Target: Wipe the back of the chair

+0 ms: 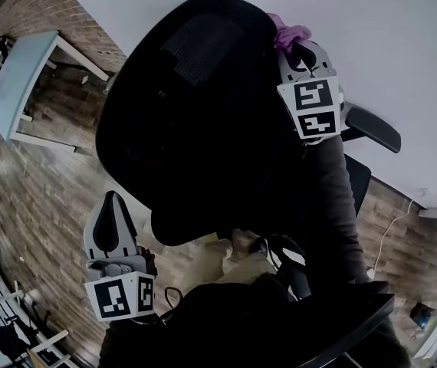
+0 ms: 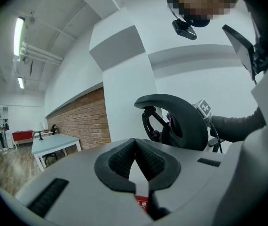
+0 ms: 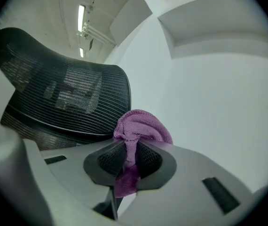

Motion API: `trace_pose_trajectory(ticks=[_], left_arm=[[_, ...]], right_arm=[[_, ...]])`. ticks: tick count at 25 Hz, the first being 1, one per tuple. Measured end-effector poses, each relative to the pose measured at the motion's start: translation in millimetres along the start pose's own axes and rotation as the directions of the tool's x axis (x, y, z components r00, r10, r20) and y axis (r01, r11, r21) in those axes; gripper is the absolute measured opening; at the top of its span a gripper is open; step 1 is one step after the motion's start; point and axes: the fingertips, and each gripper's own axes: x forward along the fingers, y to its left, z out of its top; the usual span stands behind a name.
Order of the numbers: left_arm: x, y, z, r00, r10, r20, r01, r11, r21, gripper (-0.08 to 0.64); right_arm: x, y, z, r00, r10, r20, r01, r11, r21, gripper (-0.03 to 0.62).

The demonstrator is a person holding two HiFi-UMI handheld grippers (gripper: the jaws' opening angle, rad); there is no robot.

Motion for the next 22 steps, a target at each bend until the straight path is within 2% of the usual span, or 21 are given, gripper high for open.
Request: trace_pose_trajectory(ticks=[13, 18, 22], left_arm=[[-9.1, -8.1, -10.6, 1.000, 0.026, -0.014, -0.025, 0.999, 0.019, 0.009], [-12.3, -17.2, -16.4, 1.000, 0.025, -0.004, -0.025, 1.000, -0.004, 0.009], [-21.5, -30.6, -19.4, 0.999, 0.025, 0.030, -0.025, 0.999, 0.022, 0.009]], right_arm=[[17.6, 7.2, -21.2, 1.000, 0.019, -0.007, -0.019, 0.999, 0.030, 0.051], [28.5, 11.5, -27.0, 0.999, 0.036, 0.006, -0.036, 0.999, 0.037, 0.051], [36.4, 14.6, -30.6, 0.998, 0.050, 0.027, -0.051, 0.998, 0.037, 0.051]])
